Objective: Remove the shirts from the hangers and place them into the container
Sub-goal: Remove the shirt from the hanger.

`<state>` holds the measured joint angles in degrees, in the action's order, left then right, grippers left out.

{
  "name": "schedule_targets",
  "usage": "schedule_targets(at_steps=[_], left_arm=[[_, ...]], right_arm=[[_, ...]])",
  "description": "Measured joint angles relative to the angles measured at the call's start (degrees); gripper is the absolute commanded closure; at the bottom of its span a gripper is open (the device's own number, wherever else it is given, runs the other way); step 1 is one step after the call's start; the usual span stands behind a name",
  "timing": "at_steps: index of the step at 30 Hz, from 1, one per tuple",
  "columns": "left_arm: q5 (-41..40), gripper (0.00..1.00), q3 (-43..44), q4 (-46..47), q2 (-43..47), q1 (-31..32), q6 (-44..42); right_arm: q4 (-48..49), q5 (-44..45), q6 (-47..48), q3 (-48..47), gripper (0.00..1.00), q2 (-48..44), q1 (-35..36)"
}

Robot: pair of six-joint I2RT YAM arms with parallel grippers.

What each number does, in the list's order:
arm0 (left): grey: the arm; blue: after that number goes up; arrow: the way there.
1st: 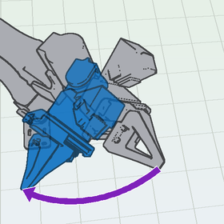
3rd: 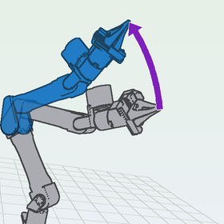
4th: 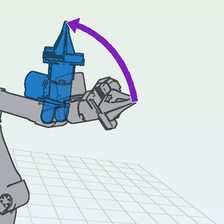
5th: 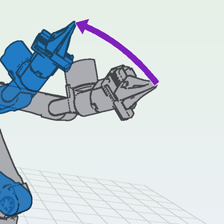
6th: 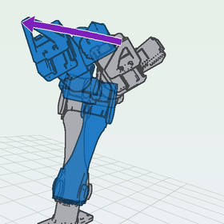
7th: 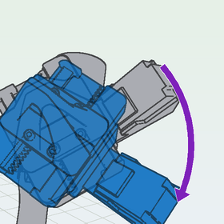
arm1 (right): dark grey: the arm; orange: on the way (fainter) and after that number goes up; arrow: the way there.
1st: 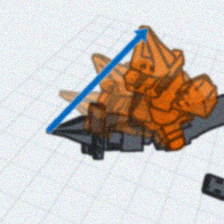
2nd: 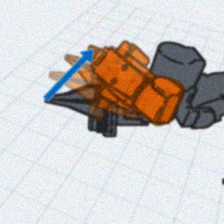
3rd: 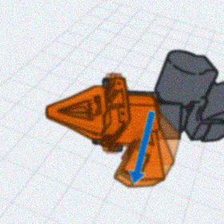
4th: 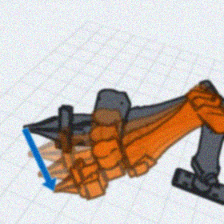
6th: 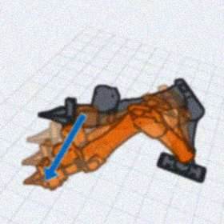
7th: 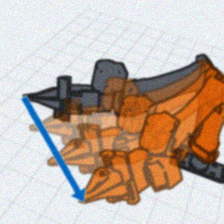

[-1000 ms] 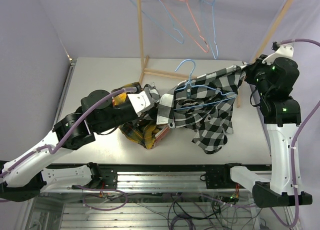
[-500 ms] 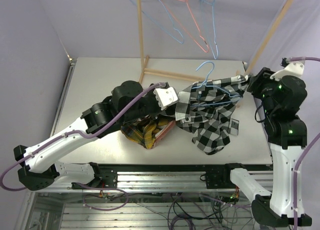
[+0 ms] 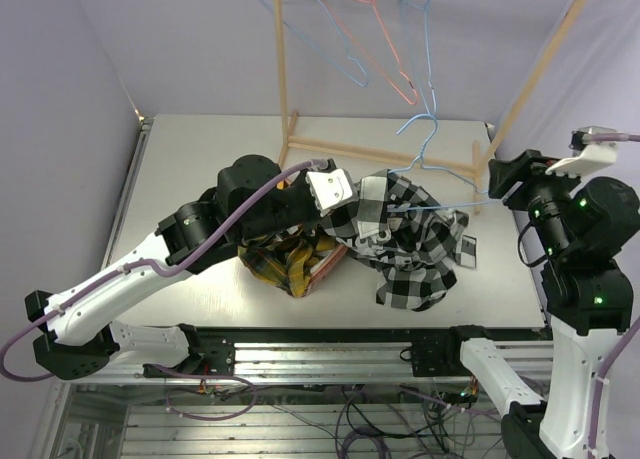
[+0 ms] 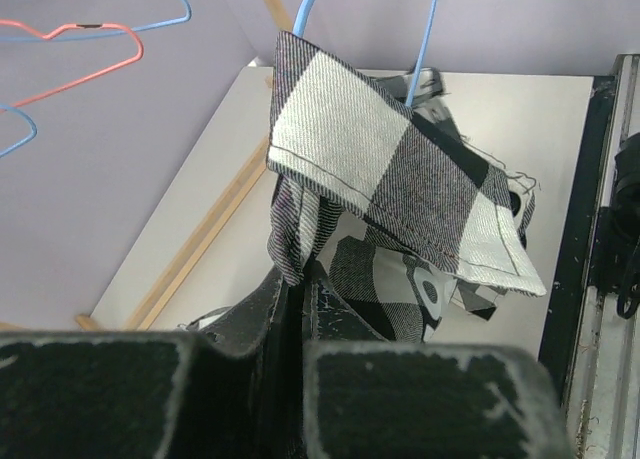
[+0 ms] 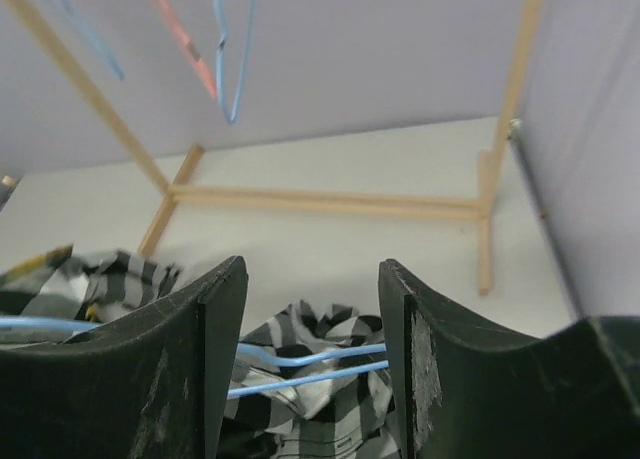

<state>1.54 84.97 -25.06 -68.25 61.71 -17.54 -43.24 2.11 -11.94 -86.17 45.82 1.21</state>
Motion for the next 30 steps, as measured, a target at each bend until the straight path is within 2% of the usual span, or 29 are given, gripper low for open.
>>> schedule_targets(at_steps=[9, 14, 21, 30], left_arm=[[1.5, 0.93, -0.1, 0.1, 0.1, 0.0, 0.0], [1.7, 0.93, -1.7, 0.4, 0.8, 0.0, 0.0], [2.0, 0.93, -1.9, 0.3, 1.4, 0.0, 0.0], [5.2, 0.93, -1.9, -1.0, 2.8, 0.0, 0.4]], right_arm=[[-4.6, -16.3, 2.6, -1.7, 0.44, -0.2, 0.0], [-6.3, -21.3, 5.1, -2.2, 0.44, -1.9, 0.8], [-8.5, -21.4, 8.3, -1.2, 0.44, -2.9, 2.3], [-10.3, -12.9, 12.7, 1.2, 0.42, -5.4, 10.0]])
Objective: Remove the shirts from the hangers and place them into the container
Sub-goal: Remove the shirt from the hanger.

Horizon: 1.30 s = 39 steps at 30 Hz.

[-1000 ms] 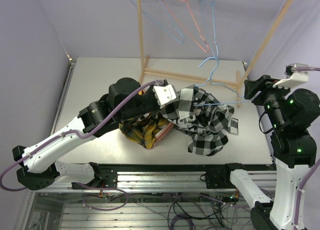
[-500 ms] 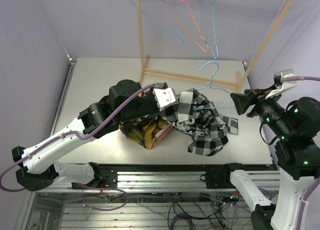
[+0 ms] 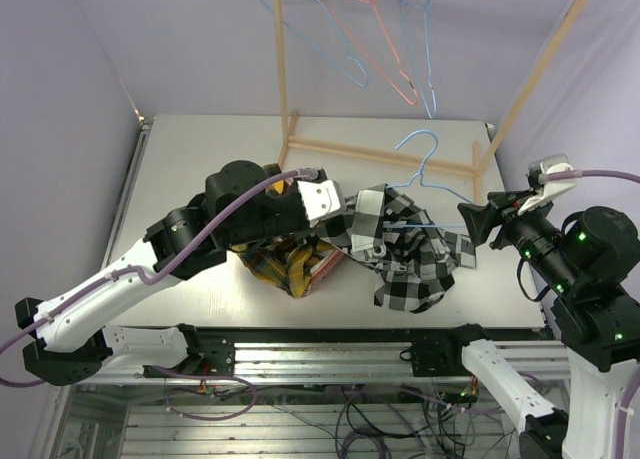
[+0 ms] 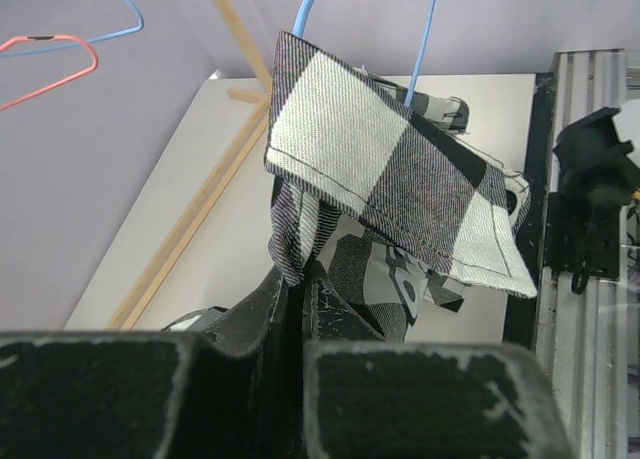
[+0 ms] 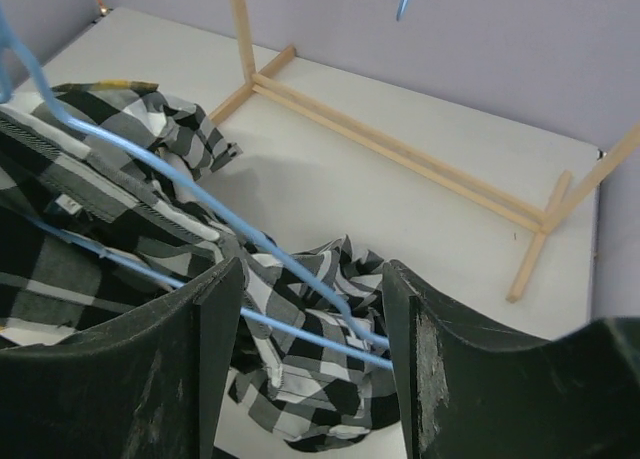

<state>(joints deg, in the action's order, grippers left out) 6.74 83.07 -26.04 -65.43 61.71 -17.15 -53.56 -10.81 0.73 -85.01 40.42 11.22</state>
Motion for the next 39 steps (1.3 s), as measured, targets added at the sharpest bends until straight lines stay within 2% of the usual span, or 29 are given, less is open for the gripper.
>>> schedule_targets(at_steps=[5, 11, 16, 21, 30, 39], left_arm=[[2.4, 0.93, 0.0, -1.1, 1.6, 0.0, 0.7], [4.5, 0.93, 0.0, -3.2, 3.0, 0.0, 1.1], [5.6, 0.93, 0.1, -4.2, 2.7, 0.0, 1.1], [7.0, 0.93, 2.0, -4.5, 1.6, 0.0, 1.2], [9.2, 0.93, 5.4, -6.4, 0.5, 0.0, 1.7], [10.5, 0.93, 5.8, -7.9, 0.3, 0.0, 2.7]], right_arm=[[-1.0, 3.0, 1.6, -0.1, 0.41, -0.2, 4.4], [-5.2, 5.3, 3.1, -3.8, 0.43, 0.0, 15.3], [-9.6, 5.8, 3.0, -11.0, 0.42, 0.0, 25.3], [-13.1, 10.3, 2.1, -14.3, 0.42, -0.7, 32.7], [-19.1, 20.5, -1.0, -15.4, 0.41, -3.0, 41.8], [-21.4, 27.6, -3.7, -17.1, 0.41, -5.1, 47.2]])
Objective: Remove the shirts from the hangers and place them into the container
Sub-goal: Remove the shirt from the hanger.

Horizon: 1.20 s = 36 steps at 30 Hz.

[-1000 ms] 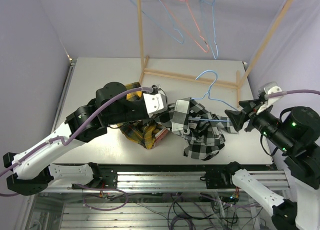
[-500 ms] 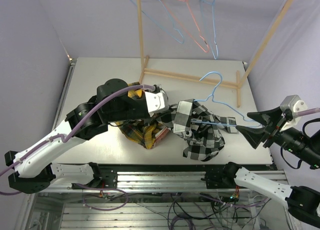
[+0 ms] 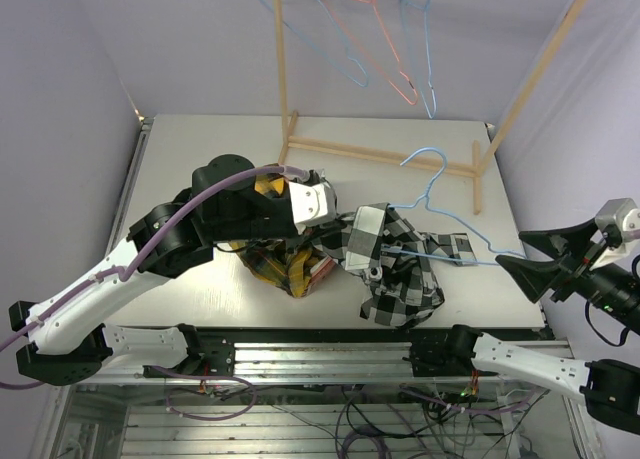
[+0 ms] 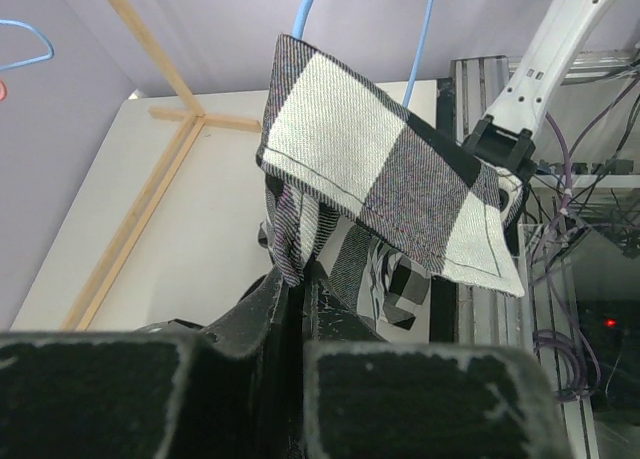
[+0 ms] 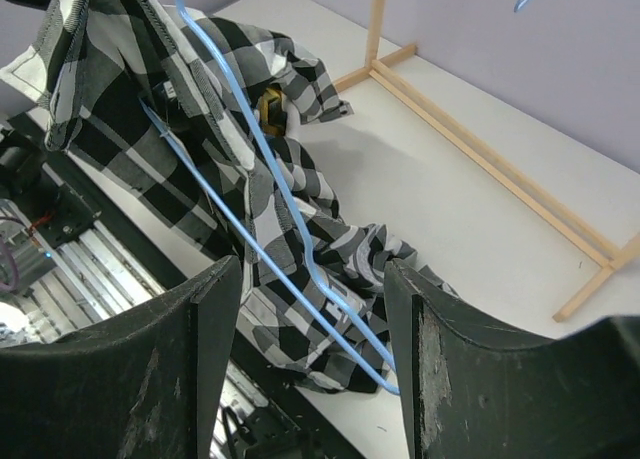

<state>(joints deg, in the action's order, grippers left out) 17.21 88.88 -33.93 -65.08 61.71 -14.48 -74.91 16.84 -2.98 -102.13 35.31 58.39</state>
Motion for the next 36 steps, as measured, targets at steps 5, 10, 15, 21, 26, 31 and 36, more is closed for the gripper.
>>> schedule_targets(at_steps=[5, 10, 15, 21, 26, 31, 36], left_arm=[[0.5, 0.93, 0.0, -0.4, 0.1, 0.0, 0.4], [1.9, 0.93, 0.0, -0.8, 0.0, 0.0, 0.6], [3.3, 0.93, 0.6, -1.1, -0.1, 0.0, 1.0], [4.6, 0.93, 0.9, -1.1, -0.2, 0.0, 1.4], [3.2, 0.93, 1.8, -0.2, -2.2, -0.4, 0.8], [0.9, 0.93, 6.9, 2.2, -9.0, -0.4, -0.4], [-2.7, 0.93, 15.3, 4.5, -18.4, -0.7, -1.8]], right_arm=[[-0.1, 1.3, -1.7, 0.1, 0.41, -0.6, 2.9], [0.0, 1.2, -2.8, 3.0, 0.41, -1.1, 4.9], [0.0, 1.2, -3.9, 6.5, 0.49, -1.1, 6.9], [0.0, 2.4, -5.8, 7.4, 0.99, -1.2, 9.7], [-0.5, 1.9, -7.6, 7.1, 1.00, -1.7, 11.3], [-2.6, 4.5, -11.0, 4.6, 1.00, -3.2, 11.4], [-5.6, 10.8, -15.4, 3.2, 1.00, -3.2, 11.3]])
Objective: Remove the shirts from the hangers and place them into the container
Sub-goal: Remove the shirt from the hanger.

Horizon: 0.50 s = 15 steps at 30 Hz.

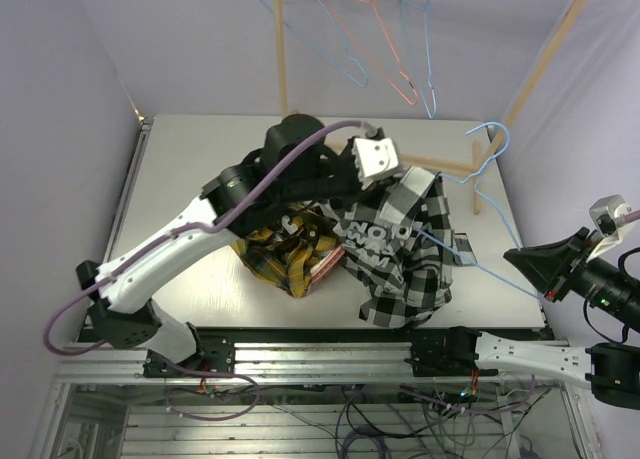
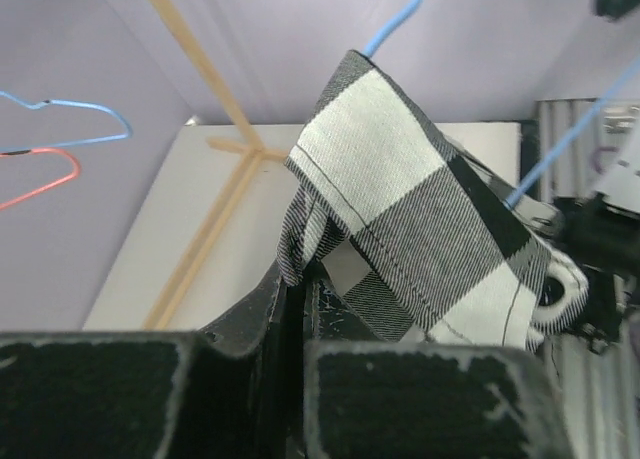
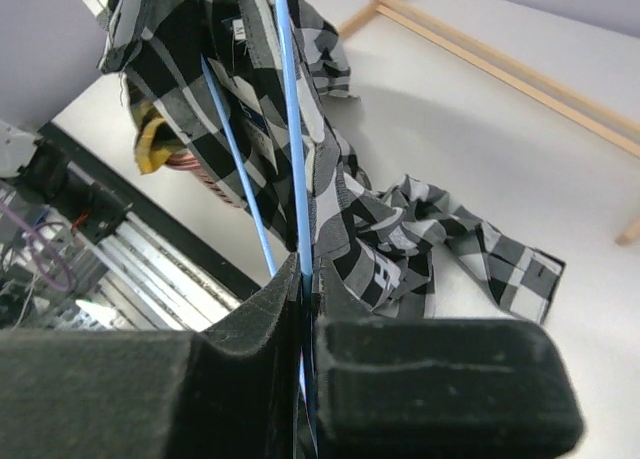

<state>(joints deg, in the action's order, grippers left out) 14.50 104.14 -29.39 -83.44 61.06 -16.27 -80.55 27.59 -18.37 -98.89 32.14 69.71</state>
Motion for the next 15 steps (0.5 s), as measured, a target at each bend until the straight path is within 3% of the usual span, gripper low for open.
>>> schedule_targets(at_steps=[6, 8, 13, 15], left_arm=[[-4.3, 0.84, 5.5, 4.2, -9.4, -2.1, 0.3], [-4.4, 0.74, 6.5, 5.4, -12.3, -3.6, 1.8], [-4.4, 0.29, 6.0, 8.1, -16.5, -7.3, 8.4], [-4.7, 0.27, 4.0, 8.9, -15.9, -8.3, 10.7]], right_arm=[[-1.1, 8.3, -4.4, 1.8, 1.00, 0.7, -0.1], [-1.2, 10.8, -5.6, 2.4, 1.00, 1.3, -0.2], [-0.9, 14.1, -7.3, 2.8, 1.00, 2.1, -0.2], [-0.9, 15.3, -7.8, 2.8, 1.00, 1.9, -0.2]])
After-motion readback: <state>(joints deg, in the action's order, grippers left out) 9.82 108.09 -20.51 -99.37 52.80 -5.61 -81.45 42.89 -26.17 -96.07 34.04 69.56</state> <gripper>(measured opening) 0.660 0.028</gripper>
